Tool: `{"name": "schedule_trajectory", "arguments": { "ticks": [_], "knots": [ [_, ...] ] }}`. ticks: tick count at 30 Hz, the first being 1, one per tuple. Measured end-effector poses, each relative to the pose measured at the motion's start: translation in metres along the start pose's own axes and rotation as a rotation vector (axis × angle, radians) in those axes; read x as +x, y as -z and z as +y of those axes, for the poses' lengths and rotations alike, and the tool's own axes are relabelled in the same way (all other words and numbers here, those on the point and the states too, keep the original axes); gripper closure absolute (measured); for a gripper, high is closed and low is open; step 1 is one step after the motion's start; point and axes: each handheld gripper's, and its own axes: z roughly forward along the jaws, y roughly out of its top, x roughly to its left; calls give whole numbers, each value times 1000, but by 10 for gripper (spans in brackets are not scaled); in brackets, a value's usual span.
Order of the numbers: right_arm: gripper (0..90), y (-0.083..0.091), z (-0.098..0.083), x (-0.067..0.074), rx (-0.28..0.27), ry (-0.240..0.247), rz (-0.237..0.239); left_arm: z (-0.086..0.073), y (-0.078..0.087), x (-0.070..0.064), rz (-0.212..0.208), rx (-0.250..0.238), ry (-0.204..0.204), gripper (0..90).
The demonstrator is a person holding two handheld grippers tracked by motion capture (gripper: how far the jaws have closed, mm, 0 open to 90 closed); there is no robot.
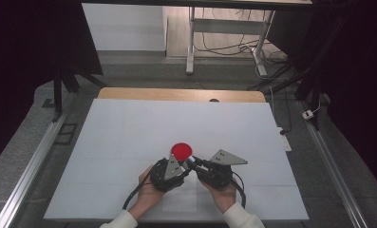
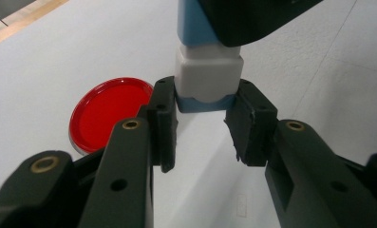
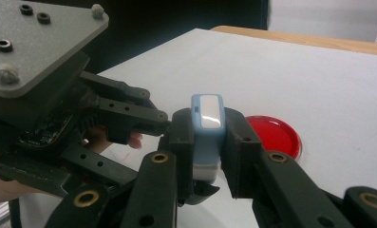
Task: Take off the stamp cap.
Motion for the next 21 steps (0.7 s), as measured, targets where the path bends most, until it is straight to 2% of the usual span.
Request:
{"name": "schedule_trajectory", "arguments": {
  "ticks": [11,21],
  "knots": [
    [749,0,-1,0,-3,-15,1,0,1,0,6,11,-24,650],
    [750,0,-1,2,-5,4,-8,-1,1,0,-5,4,-9,652]
  ]
}}
